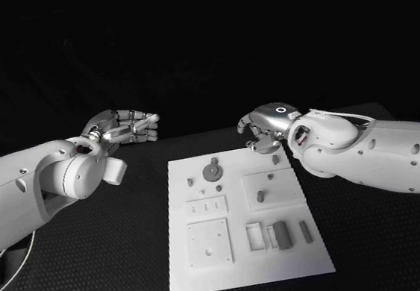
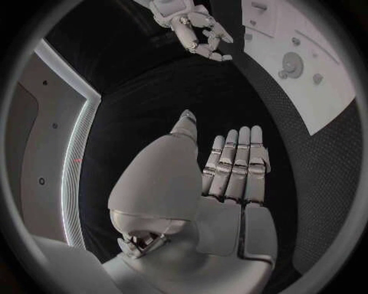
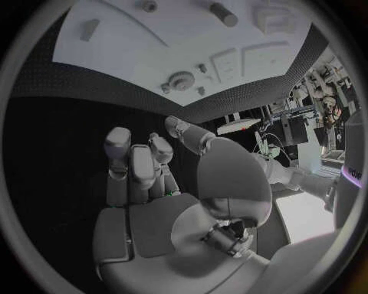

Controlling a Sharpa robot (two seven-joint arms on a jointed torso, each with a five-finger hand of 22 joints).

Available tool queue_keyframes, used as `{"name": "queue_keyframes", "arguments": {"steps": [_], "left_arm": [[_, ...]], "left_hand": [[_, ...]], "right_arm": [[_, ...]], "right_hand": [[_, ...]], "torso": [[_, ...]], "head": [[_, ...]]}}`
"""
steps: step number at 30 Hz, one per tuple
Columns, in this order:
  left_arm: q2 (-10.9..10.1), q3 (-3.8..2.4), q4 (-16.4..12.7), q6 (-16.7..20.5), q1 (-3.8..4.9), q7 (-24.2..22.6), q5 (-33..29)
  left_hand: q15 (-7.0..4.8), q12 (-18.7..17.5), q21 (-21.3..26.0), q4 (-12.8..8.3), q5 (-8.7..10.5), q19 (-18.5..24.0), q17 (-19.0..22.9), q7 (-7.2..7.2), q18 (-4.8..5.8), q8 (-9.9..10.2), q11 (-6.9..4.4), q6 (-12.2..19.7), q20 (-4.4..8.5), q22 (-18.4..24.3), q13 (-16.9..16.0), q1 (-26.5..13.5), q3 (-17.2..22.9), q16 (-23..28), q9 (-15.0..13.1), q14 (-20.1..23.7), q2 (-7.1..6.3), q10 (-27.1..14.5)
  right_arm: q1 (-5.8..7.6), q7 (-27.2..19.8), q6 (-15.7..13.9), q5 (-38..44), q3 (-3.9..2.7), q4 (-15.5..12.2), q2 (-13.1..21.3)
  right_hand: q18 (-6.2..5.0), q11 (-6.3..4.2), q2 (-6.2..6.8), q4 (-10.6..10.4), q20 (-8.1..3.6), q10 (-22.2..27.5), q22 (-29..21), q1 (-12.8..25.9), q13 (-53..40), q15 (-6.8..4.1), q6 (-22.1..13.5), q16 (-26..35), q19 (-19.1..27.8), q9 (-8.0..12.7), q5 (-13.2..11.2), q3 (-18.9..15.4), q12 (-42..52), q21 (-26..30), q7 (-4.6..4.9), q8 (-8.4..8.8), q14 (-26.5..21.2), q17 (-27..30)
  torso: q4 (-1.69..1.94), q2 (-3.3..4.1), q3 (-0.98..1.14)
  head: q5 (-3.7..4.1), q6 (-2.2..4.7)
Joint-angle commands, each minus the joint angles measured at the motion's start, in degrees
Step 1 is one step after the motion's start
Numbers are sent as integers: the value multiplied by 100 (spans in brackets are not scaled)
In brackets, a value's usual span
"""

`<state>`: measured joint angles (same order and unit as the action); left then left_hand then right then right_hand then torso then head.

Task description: Assemble the parts on the task board

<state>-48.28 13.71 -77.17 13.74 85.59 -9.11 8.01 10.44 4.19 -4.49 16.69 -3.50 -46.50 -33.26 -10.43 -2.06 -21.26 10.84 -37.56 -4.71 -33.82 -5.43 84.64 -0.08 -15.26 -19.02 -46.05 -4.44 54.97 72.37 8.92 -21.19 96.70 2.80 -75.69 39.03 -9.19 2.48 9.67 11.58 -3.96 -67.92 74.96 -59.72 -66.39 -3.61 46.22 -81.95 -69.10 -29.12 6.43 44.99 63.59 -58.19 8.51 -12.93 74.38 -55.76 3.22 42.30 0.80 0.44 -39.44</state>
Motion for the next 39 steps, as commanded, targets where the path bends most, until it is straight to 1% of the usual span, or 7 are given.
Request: {"name": "queue_keyframes", "arguments": {"steps": [1, 7, 11, 14, 17, 29, 39], "left_arm": [[24, 0, 43, -12, -37, -182, 49], [41, 0, 87, -39, -119, -242, 100], [40, 1, 90, -56, -144, -241, 104], [44, 2, 110, -73, -161, -235, 105], [33, 2, 110, -83, -167, -233, 106], [67, 2, 143, -128, -197, -234, 125], [78, 2, 155, -166, -214, -234, 146]], "left_hand": [[15, -19, 26, 2, 28, -36, -8, -200, -73, 32, 1, -47, -9, 8, 4, 30, 28, 27, -6, -39, -37, -31], [8, -2, 23, 1, 27, -46, -17, -201, -76, 19, 0, -77, -5, 7, -5, 55, 34, 24, -14, -57, -20, 9], [8, -1, 22, 1, 27, -47, -18, -201, -76, 18, 0, -79, -5, 7, -5, 57, 34, 24, -15, -58, -19, 12], [7, -1, 22, 1, 27, -47, -18, -201, -76, 18, 0, -80, -5, 7, -5, 59, 33, 25, -15, -59, -19, 13], [7, -1, 23, 1, 27, -47, -19, -201, -76, 18, 0, -80, -5, 7, -5, 60, 33, 25, -15, -59, -19, 13], [8, -7, 25, 3, 27, -47, -21, -213, -74, 24, 7, -75, -6, 8, -3, 60, 26, 29, -14, -57, -22, 9], [8, -10, 26, 4, 27, -46, -22, -215, -73, 27, 9, -72, -6, 9, -2, 61, 24, 32, -13, -55, -18, 7]], "right_arm": [[9, -619, -102, -998, -1, -116, 197], [9, -968, -14, -1288, -2, -175, 496], [7, -1130, 152, -1348, 2, -49, 591], [1, -1269, 247, -1400, 44, 126, 626], [-30, -1334, 275, -1385, 93, 341, 616], [-359, -1586, 309, -1479, 97, 1352, 246], [-564, -1737, 310, -1487, 98, 1864, -67]], "right_hand": [[-564, 9, 89, -20, 50, 230, 16, -1, 137, 4, 102, 225, 231, 4, -2, -72, -231, 141, 54, -34, -272, 246], [-551, -6, 131, 92, 348, 812, -70, -154, 1063, -14, 123, 803, 763, -23, -7, -215, -1257, 521, 45, -79, -806, 475], [-581, 38, 219, 138, 448, 872, -65, -231, 2059, 60, 83, 912, 843, -36, -4, -275, -2210, 581, 60, -83, -882, 553], [-581, 111, 229, 129, 475, 899, -65, -267, 2658, 99, 28, 935, 874, -28, 0, -275, -2781, 620, 147, -68, -909, 580], [-581, 116, 265, 144, 492, 812, -58, -307, 2980, 97, 7, 939, 887, -21, 0, -305, -3021, 640, 149, -70, -929, 596], [-581, 99, 258, 157, 496, 743, -48, -340, 3168, 82, 12, 927, 874, -21, -1, -342, -3118, 647, 125, -90, -927, 605], [-581, 93, 278, 192, 497, 734, -38, -324, 3233, 77, -1, 928, 873, -20, -6, -407, -3145, 647, 116, -93, -934, 612]], "torso": [[-82, -86, 28], [-139, -143, 61], [-165, -175, 74], [-170, -181, 88], [-172, -174, 79], [-163, -153, 75], [-144, -156, 52]], "head": [[-15, 25], [-24, 25], [-24, 12], [-35, 2], [-14, 13], [41, 18], [65, -31]]}}
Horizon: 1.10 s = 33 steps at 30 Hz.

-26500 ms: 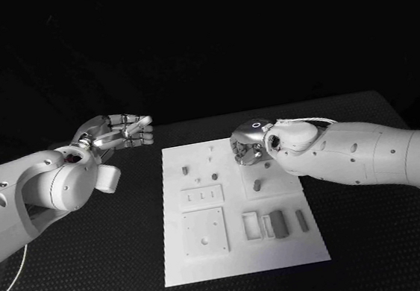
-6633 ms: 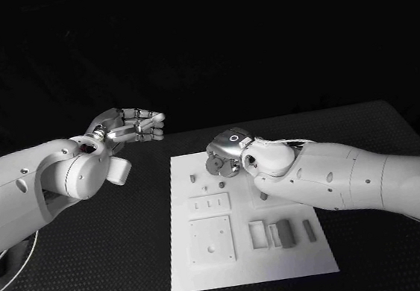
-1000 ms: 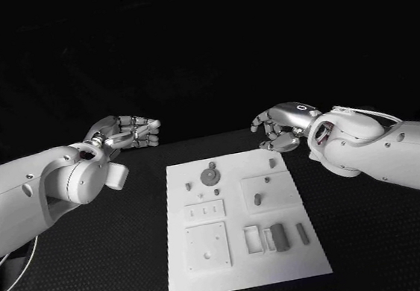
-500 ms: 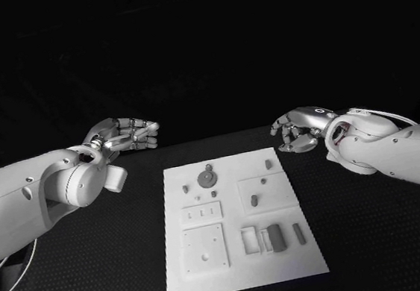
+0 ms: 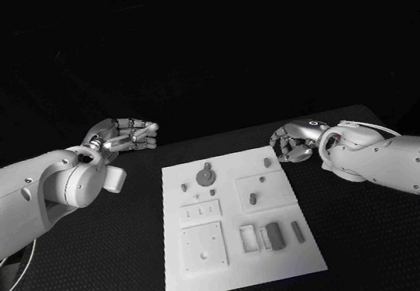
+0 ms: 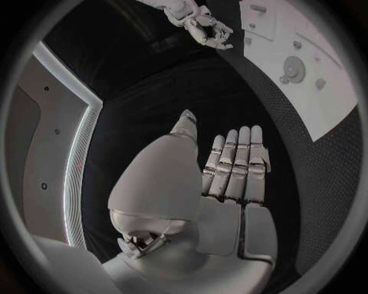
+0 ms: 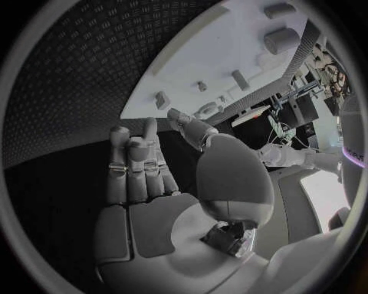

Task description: Assemble the parts on the task board

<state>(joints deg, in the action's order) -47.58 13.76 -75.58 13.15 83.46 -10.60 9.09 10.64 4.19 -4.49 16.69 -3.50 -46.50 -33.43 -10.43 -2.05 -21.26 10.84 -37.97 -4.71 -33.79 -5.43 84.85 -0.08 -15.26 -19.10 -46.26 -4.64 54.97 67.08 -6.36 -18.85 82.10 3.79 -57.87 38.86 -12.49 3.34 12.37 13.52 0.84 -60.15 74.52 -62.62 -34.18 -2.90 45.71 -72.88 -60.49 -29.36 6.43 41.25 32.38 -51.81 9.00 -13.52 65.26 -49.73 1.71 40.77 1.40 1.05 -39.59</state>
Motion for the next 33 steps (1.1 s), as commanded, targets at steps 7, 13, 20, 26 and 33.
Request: {"name": "queue_keyframes", "arguments": {"steps": [7, 13, 20, 26, 33], "left_arm": [[8, -4, -9, -113, -2, -83, 39], [16, -5, -13, -121, -2, -81, 40], [8, -6, -30, -127, -1, -78, 41], [-12, -7, -50, -119, 0, -71, 41], [-24, -7, -55, -120, 0, -72, 43]], "left_hand": [[-12, -11, 28, 4, 27, -45, -6, -215, -72, 29, 10, -29, -6, 7, -2, 39, 22, 34, -6, -33, 5, 6], [-12, -12, 28, 4, 27, -44, -7, -215, -72, 30, 11, -28, -6, 7, -1, 39, 21, 36, -6, -33, 7, 5], [-12, -14, 29, 4, 27, -44, -8, -214, -71, 32, 11, -27, -6, 8, -1, 38, 19, 38, -6, -32, 9, 4], [-12, -14, 30, 5, 27, -43, -9, -214, -71, 32, 11, -27, -6, 8, 0, 37, 17, 39, -6, -32, 10, 4], [-11, -15, 30, 5, 27, -44, -10, -213, -70, 33, 11, -27, -6, 9, 0, 37, 15, 40, -6, -32, 11, 4]], "right_arm": [[-135, -262, 106, -84, -2, 344, -232], [-241, -329, 127, -171, -2, 579, -395], [-298, -382, 61, -267, -2, 779, -510], [-312, -406, 75, -294, -2, 909, -589], [-321, -415, 85, -317, -2, 940, -636]], "right_hand": [[-251, 7, -7, 5, 19, -47, 10, -12, 49, 6, 30, 23, 16, 7, -5, -76, -35, 14, 68, -30, -29, 13], [-251, 8, -40, -1, 21, -54, 12, 4, 74, 7, 19, 24, 18, 8, -3, -101, -38, 19, 69, -29, -33, 17], [-251, 8, -91, -11, 21, -61, 14, 15, 99, 7, 16, 22, 15, 8, -2, -119, -40, 22, 71, -33, -34, 19], [-251, 9, -125, -11, 20, -66, 17, 16, 115, 8, 20, 19, 13, 6, -1, -130, -39, 23, 72, -39, -33, 21], [-251, 10, -156, -20, 21, -73, 19, 30, 132, 9, 23, 21, 13, 6, -1, -145, -37, 26, 72, -44, -35, 25]], "torso": [[7, 1, -14], [6, 0, -19], [13, 1, -16], [5, 2, -15], [5, 0, -16]], "head": [[-12, -36], [-6, -53], [-26, -72], [-60, -87], [-53, -104]]}}
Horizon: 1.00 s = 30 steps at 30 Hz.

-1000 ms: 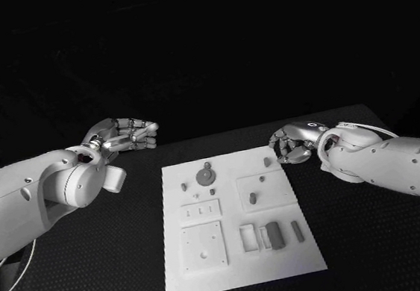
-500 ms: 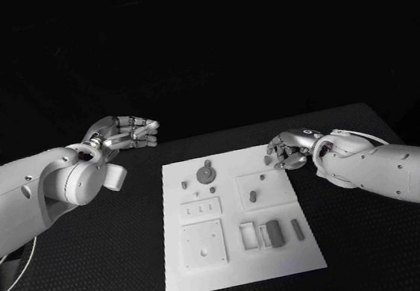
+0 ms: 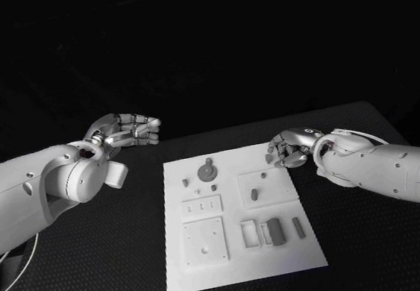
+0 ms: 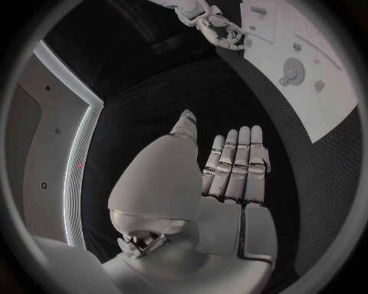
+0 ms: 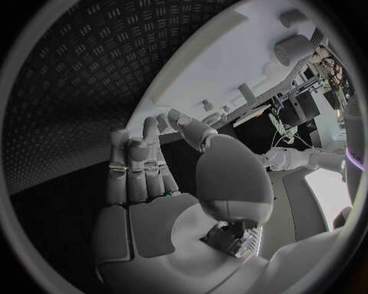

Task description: Assemble the parts on the task board

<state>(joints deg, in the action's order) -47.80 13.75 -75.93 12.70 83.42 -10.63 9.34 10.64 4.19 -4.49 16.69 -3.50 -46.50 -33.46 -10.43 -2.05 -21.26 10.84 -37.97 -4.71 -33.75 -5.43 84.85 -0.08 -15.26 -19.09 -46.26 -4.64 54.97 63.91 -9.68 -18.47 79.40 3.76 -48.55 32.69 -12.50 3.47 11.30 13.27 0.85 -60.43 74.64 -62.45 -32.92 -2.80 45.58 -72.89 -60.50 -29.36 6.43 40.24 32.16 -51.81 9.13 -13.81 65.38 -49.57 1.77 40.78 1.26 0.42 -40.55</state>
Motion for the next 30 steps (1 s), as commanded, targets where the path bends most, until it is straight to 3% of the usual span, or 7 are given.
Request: {"name": "queue_keyframes", "arguments": {"steps": [1, 20, 30], "left_arm": [[-4, -6, -23, -75, 4, -68, 17], [-19, -8, -73, -72, 7, -66, 19], [-34, -9, -96, -78, 7, -60, 20]], "left_hand": [[-11, -15, 30, 5, 27, -44, -7, -213, -70, 33, 11, -27, -6, 5, 0, 36, 15, 40, -7, -32, 11, 4], [-12, -15, 31, 4, 27, -44, -10, -210, -70, 34, 11, -30, -5, 6, 1, 36, 11, 43, -9, -34, 12, 6], [-12, -16, 31, 5, 27, -45, -11, -210, -69, 35, 10, -30, -5, 6, 1, 35, 9, 44, -9, -35, 12, 6]], "right_arm": [[-3, -84, 46, -52, 0, 16, -27], [-66, -119, -42, -98, -1, 277, -246], [-84, -121, -58, -96, -1, 316, -280]], "right_hand": [[-250, -3, -55, 2, 21, -46, 7, 17, 10, -2, 35, 21, 14, 6, -1, -45, -16, 27, 59, -15, -47, 10], [-250, -15, -195, -13, 14, -82, 18, 27, 57, -14, 73, 10, -1, -1, 1, -69, 5, 27, 47, -46, -32, 16], [-250, -20, -313, 39, 3, -131, 39, 6, 110, -19, 286, -3, -20, -56, 3, -92, 42, 20, 45, -165, -13, 26]], "torso": [[-1, -1, -3], [-1, 1, 2], [-15, -3, 10]], "head": [[11, -10], [-29, -61], [-50, -79]]}}
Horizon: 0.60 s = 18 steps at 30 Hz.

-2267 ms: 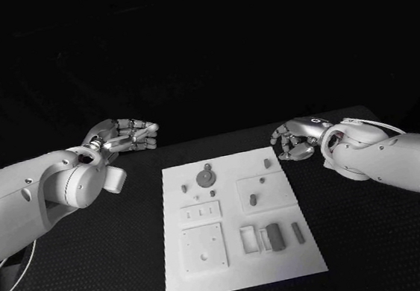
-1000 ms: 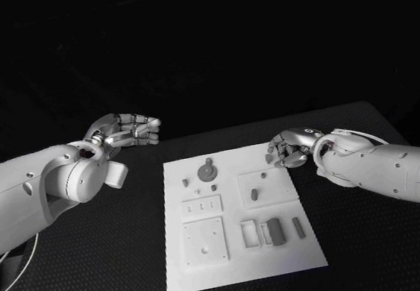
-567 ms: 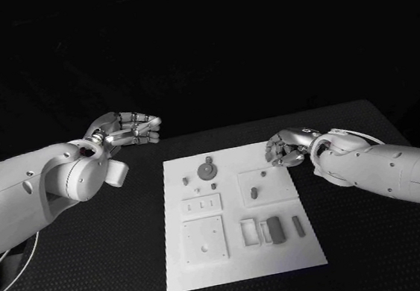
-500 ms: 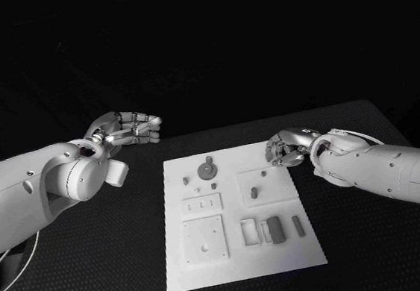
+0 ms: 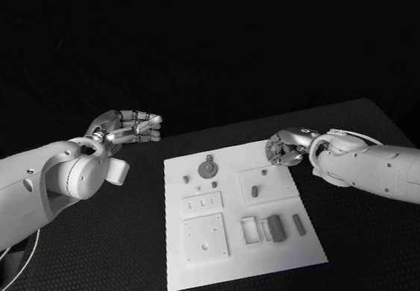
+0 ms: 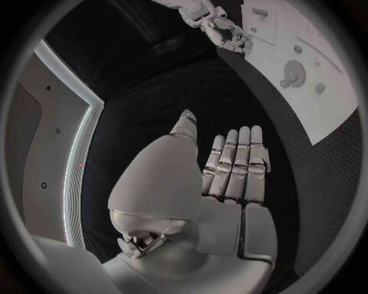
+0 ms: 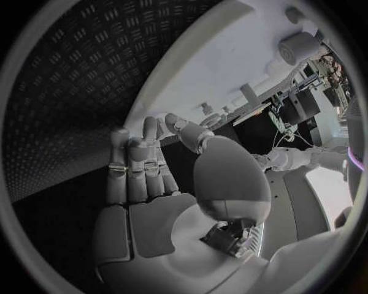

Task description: Assemble the parts on the task board

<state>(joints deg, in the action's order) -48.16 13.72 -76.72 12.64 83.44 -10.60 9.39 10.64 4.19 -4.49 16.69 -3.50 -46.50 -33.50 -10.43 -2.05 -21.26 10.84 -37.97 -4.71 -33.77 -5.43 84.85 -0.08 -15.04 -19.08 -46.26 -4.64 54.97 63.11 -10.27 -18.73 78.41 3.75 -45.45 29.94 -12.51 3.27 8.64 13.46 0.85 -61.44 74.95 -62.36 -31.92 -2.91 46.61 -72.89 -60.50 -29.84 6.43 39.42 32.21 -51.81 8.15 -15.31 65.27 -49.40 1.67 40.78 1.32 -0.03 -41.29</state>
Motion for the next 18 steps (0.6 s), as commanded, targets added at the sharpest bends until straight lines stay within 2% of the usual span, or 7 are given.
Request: {"name": "queue_keyframes", "arguments": {"steps": [1, 9, 18], "left_arm": [[3, -6, -18, -74, 5, -62, 15], [-9, -7, -21, -71, 6, -55, 15], [-13, -8, -32, -76, 7, -51, 18]], "left_hand": [[-12, -16, 31, 5, 27, -45, -7, -210, -70, 35, 10, -30, -5, 8, 1, 35, 9, 22, -9, -35, 12, 6], [-11, -17, 31, 5, 27, -45, -9, -210, -70, 35, 10, -31, -5, 9, 1, 34, 7, 23, -10, -36, 11, 6], [-11, -17, 31, 5, 27, -46, -10, -210, -70, 37, 11, -30, -5, 9, 2, 33, 6, 25, -10, -37, 10, 5]], "right_arm": [[-5, -61, -34, 4, 0, 10, -6], [-6, -69, -116, 4, 0, 12, -20], [-7, -31, -108, 4, 0, 36, -63]], "right_hand": [[-249, -2, -50, 20, 3, -32, 8, -3, 11, -8, 186, -4, -21, -8, 3, -10, 40, 20, 142, -17, -1, 8], [-249, -28, -123, 36, -7, -68, 19, 1, 35, -32, 302, -15, -46, -39, 4, -16, 73, 12, 112, -75, 23, 13], [-249, -39, -112, 43, -11, -84, 24, 21, 44, -44, 337, -18, -56, -49, 2, -31, 90, 10, 100, -90, 33, 17]], "torso": [[-5, -3, 4], [-11, -3, 11], [-5, 0, 10]], "head": [[-5, -5], [-3, -8], [-3, -14]]}}
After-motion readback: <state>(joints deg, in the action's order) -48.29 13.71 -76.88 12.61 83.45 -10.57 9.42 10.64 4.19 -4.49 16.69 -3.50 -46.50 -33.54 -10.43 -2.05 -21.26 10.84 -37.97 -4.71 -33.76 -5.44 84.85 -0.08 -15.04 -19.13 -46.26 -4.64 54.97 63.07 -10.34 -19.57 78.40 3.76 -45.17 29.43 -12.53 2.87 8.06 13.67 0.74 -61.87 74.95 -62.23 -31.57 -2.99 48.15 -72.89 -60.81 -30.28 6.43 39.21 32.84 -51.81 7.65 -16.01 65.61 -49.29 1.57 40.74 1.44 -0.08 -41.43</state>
